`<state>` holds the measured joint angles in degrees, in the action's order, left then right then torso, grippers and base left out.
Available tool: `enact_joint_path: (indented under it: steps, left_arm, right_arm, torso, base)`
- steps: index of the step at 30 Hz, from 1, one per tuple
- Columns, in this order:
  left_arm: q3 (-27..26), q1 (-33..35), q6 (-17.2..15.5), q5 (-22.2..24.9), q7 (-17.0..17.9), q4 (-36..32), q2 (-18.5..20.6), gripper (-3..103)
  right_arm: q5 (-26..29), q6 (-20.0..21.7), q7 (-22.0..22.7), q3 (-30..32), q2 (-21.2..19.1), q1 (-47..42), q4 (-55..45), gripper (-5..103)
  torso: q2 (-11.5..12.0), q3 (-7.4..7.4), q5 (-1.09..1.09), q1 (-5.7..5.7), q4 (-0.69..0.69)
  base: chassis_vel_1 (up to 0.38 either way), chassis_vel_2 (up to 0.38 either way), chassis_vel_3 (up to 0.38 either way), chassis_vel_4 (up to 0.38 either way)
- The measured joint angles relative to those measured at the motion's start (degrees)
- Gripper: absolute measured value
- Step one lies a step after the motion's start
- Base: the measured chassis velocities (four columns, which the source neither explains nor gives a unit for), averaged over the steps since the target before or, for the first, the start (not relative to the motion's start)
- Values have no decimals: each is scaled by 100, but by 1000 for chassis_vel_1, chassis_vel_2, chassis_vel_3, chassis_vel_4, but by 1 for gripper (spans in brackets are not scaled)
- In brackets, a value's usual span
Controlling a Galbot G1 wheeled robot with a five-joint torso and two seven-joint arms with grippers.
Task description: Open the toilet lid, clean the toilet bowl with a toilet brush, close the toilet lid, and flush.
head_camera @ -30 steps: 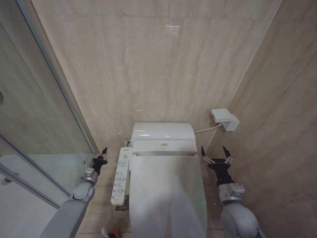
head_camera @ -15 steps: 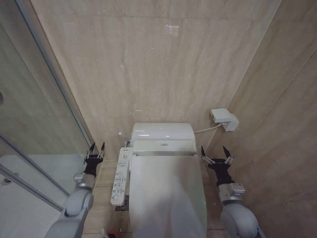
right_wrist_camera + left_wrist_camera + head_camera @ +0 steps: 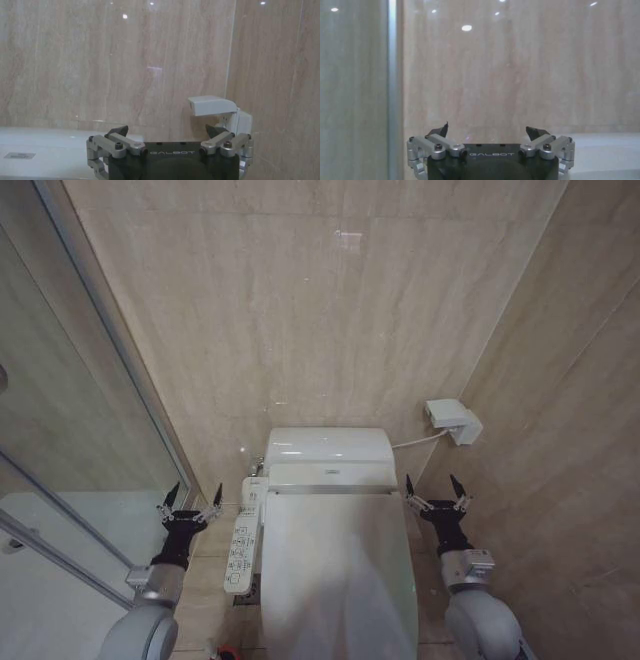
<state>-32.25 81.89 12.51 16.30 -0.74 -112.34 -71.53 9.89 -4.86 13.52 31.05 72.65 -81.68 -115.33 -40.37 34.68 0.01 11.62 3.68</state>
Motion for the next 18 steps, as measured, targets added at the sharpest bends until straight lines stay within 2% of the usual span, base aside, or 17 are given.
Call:
enact_joint_path:
  steps: [1,8,18]
  left_arm:
    - [-1,73,14,9,-6,-51,-28,100]
    - [51,502,17,47,152,-307,-167,100]
    - [169,662,-48,43,339,-425,-172,100]
  right_arm:
    - [0,0,0,0,0,0,0,100]
    - [0,0,0,0,0,0,0,100]
    - [0,0,0,0,0,0,0,100]
  torso:
    - [0,0,0,0,0]
    - [0,0,0,0,-2]
    - [1,0,0,1,0]
  base:
    - [0,0,0,0]
    - [0,0,0,0]
    - [0,0,0,0]
